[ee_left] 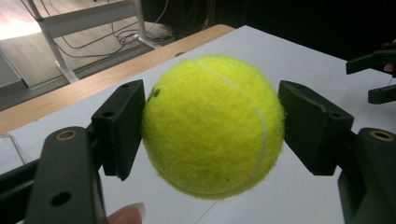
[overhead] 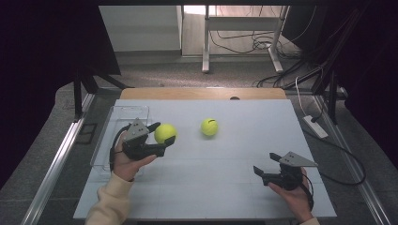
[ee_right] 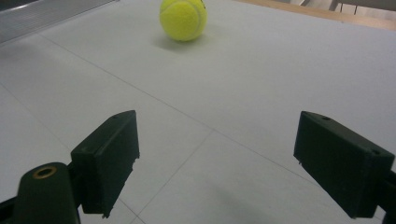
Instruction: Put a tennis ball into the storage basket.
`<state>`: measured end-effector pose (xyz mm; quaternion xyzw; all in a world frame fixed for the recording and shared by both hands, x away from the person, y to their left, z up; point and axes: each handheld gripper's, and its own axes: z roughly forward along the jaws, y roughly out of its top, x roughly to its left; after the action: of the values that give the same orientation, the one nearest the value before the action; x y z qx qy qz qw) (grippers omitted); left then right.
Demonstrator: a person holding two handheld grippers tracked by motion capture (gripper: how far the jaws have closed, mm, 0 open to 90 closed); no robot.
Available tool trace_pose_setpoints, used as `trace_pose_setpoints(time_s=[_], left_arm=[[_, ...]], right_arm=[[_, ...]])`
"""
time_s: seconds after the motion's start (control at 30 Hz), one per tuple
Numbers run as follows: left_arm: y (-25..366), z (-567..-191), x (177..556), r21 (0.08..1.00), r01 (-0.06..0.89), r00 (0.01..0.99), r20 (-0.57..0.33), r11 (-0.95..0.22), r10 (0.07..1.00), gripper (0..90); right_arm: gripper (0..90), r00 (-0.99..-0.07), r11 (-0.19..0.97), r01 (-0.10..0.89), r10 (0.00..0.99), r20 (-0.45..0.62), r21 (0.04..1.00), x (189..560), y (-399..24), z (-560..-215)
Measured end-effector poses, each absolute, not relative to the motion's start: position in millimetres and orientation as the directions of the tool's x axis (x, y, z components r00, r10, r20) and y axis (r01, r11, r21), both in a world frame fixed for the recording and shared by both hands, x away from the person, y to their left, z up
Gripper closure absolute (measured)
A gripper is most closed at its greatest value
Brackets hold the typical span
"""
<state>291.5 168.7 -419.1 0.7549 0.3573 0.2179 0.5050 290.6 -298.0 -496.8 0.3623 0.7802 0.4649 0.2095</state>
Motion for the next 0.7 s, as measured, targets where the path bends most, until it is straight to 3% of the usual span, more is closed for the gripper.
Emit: trace_pose_setpoints(time_s=[0.7], left_arm=[[190,-410,304,0.92,0.342,0.583,-0.049,-0.19,0.811,27.4]], right_arm=[[13.7,-0.655,0.302,0.368,0.756,0.014,0.879,290,-298,-496]])
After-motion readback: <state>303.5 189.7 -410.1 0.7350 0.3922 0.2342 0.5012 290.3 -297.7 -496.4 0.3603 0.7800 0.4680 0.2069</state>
